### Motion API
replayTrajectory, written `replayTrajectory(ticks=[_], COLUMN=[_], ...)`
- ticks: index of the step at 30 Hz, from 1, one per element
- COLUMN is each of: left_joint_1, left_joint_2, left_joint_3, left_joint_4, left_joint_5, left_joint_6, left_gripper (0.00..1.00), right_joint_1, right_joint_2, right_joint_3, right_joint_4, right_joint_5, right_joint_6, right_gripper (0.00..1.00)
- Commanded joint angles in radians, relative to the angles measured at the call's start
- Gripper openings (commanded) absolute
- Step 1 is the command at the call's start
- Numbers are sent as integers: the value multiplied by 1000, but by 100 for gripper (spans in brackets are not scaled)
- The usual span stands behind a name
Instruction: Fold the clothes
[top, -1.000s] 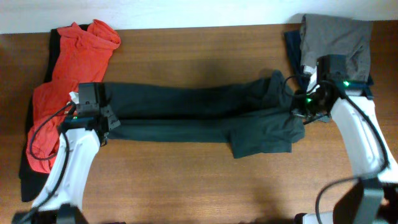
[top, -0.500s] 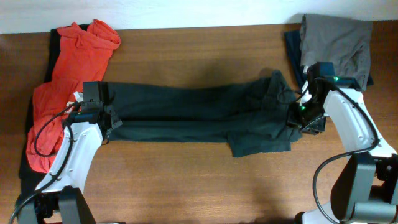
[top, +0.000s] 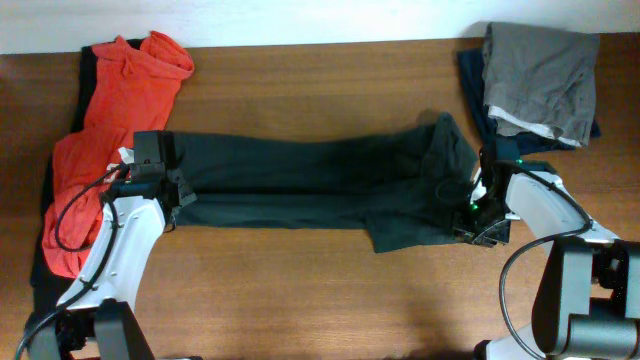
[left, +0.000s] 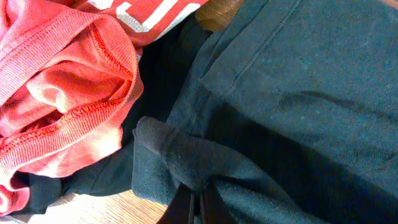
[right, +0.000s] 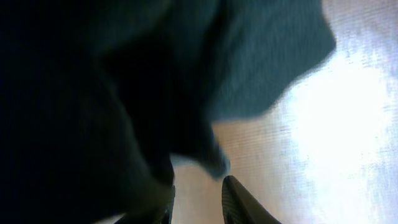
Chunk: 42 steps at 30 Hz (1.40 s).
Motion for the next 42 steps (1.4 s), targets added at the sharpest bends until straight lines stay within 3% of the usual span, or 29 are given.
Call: replayTrajectory(ticks=[1,18,25,33,42], left_joint_1=[0,0,0,0,0], left_joint_2=[5,5,5,-17,-222], left_joint_3=[9,9,9,46,252], left_joint_4=[6,5,2,-76,-265], left_joint_5=[-23,-22,-11,21,27], left_joint_6=[12,12,12,14,77], left_gripper=[1,1,1,1,1], right_joint_1=[-6,-6,-5,-6,-6], right_joint_2=[-2,1,1,-49,-331], right_joint_3=[-26,-45,-45,-17,175], right_joint_4=[63,118,117,50,-199], right_joint_5=[4,118,-13,-35,-23], right_joint_6=[0,-19,-19,8,8], right_gripper=[31,37,4,4,4])
